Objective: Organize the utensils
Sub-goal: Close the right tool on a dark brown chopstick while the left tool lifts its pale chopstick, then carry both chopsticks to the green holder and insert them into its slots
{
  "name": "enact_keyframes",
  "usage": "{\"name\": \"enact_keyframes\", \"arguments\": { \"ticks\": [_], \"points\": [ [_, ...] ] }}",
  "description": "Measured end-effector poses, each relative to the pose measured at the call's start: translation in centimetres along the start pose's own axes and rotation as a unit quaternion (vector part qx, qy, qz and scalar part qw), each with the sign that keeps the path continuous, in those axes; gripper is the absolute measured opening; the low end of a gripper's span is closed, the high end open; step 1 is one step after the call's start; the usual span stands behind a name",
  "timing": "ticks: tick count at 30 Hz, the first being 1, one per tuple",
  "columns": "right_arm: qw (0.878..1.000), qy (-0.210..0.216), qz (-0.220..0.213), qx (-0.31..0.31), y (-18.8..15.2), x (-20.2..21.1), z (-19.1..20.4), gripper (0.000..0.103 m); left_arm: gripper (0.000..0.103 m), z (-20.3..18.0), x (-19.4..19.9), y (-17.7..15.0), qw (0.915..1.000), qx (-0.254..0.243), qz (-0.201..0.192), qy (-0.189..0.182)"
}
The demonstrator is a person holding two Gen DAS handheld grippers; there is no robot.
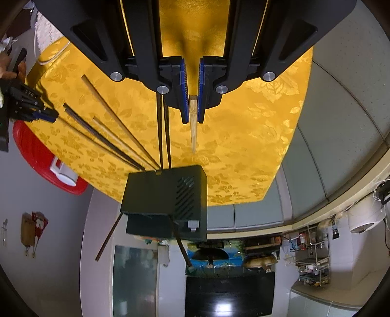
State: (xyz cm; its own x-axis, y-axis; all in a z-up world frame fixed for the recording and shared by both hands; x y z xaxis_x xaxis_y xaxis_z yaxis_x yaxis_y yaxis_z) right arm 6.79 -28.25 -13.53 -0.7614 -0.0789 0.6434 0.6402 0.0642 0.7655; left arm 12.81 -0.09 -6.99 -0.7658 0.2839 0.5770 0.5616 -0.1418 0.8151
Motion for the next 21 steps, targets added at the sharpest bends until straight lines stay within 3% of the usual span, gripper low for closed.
{"name": "enact_keyframes", "arguments": {
  "ticks": [10, 21],
  "points": [
    [1.0, 0.016, 0.012, -0.017, 0.3, 0.6, 0.1, 0.007, 0.007, 0.2, 1.7, 1.1, 0.9997, 0.002, -0.024, 0.003],
    [0.997, 0.029, -0.065, -0.025, 3.6, 6.0, 0.7, 0.007, 0.006, 0.4, 4.3, 2.7, 0.9983, 0.001, -0.057, 0.008]
  ]
}}
Point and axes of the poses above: each gripper's, at about its wrist camera, not at the fingertips, and x roughly against the way its jaws point, z to its left, y to its top, the point moved 5 cm from there along -x, roughly the way its jaws point, and after that the axes turned 2 degrees about -y, right-handed, at the moved point
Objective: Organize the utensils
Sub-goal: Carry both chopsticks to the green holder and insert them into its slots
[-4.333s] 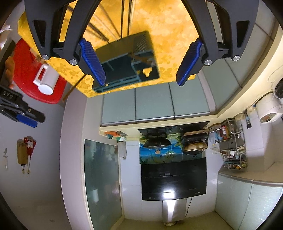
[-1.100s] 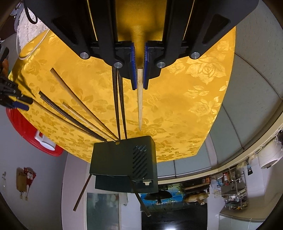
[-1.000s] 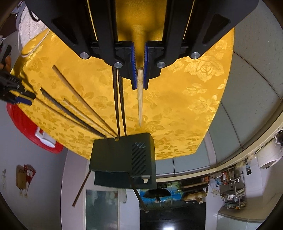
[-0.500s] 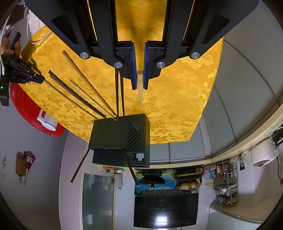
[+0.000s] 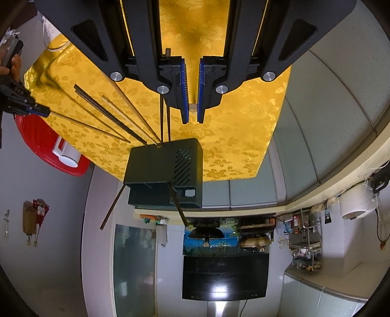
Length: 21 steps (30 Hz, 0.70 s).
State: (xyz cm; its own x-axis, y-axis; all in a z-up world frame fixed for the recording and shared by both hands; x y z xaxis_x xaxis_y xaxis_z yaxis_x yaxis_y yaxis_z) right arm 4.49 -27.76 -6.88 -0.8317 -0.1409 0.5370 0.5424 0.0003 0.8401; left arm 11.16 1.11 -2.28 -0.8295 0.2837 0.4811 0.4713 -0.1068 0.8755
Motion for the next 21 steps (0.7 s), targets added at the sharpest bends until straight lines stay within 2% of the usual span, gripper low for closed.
{"name": "enact_keyframes", "arguments": {
  "ticks": [10, 21],
  "points": [
    [0.996, 0.015, -0.088, 0.008, 6.4, 4.1, 1.2, 0.007, 0.006, 0.1, 1.1, 2.0, 0.9998, 0.0, -0.02, -0.001],
    [0.993, 0.03, -0.116, 0.019, 10.7, 3.8, 2.8, 0.007, 0.006, 0.7, 0.7, 4.7, 0.9997, -0.006, -0.024, -0.001]
  ]
}}
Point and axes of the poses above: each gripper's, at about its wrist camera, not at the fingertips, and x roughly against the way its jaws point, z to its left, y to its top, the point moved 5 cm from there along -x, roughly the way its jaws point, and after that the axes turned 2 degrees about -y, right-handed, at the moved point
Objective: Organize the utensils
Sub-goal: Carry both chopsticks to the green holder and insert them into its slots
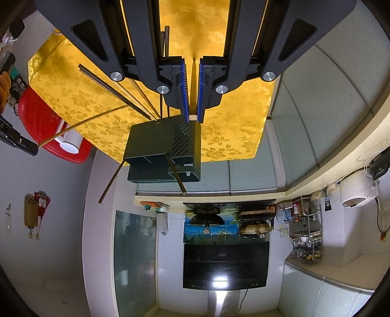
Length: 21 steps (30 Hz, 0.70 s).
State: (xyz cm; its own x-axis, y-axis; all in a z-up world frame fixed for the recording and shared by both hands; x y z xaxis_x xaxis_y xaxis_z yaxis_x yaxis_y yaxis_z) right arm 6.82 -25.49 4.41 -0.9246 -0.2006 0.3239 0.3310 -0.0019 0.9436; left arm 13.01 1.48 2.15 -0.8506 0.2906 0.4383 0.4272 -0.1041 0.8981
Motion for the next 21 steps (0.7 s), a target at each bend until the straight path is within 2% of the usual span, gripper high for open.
{"name": "enact_keyframes", "arguments": {
  "ticks": [15, 21],
  "points": [
    [1.0, 0.008, -0.005, -0.002, 5.9, -2.9, 0.0, 0.007, 0.006, 0.8, -2.4, 2.5, 0.9994, -0.018, 0.028, -0.001],
    [1.0, 0.012, -0.004, 0.004, 7.9, -3.9, 0.2, 0.007, 0.006, 0.5, -2.9, 4.0, 0.9991, -0.02, 0.033, -0.017]
  ]
}}
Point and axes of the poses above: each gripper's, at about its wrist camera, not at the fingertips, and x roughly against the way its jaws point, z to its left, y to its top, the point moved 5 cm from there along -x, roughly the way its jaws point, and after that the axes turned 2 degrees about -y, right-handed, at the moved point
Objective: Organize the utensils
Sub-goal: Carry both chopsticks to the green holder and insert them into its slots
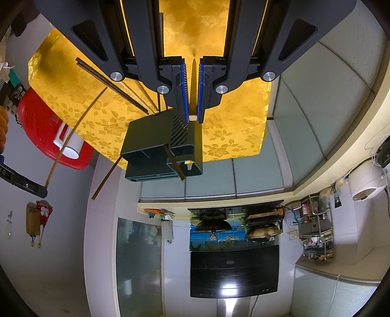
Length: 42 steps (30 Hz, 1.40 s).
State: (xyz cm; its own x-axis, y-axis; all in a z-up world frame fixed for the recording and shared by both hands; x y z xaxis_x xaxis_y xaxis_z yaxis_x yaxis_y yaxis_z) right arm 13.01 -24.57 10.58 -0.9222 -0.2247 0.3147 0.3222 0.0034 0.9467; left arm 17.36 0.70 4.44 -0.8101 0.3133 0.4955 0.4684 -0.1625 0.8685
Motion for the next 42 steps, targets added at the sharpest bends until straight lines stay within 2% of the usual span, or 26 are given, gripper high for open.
{"name": "enact_keyframes", "arguments": {
  "ticks": [10, 18, 27, 36, 42],
  "points": [
    [1.0, -0.003, -0.007, 0.019, 3.0, -1.1, 0.1, 0.007, 0.006, -1.6, 0.7, 5.0, 0.9992, -0.033, -0.019, -0.011],
    [0.999, -0.008, -0.023, 0.025, 6.5, -2.1, 0.2, 0.007, 0.006, -3.7, 1.1, 10.7, 0.9969, -0.048, -0.057, -0.028],
    [0.998, -0.031, -0.044, 0.032, 10.1, -4.0, -0.3, 0.007, 0.006, -6.2, -1.3, 16.4, 0.9955, -0.04, -0.082, -0.028],
    [0.997, -0.041, -0.049, 0.04, 11.2, -7.2, -0.7, 0.007, 0.007, -7.0, -7.1, 17.7, 0.998, -0.014, -0.061, -0.01],
    [0.998, -0.043, -0.023, 0.038, 10.2, -10.1, -1.3, 0.007, 0.007, -6.7, -11.5, 16.5, 0.9995, -0.003, -0.033, -0.002]
  ]
}}
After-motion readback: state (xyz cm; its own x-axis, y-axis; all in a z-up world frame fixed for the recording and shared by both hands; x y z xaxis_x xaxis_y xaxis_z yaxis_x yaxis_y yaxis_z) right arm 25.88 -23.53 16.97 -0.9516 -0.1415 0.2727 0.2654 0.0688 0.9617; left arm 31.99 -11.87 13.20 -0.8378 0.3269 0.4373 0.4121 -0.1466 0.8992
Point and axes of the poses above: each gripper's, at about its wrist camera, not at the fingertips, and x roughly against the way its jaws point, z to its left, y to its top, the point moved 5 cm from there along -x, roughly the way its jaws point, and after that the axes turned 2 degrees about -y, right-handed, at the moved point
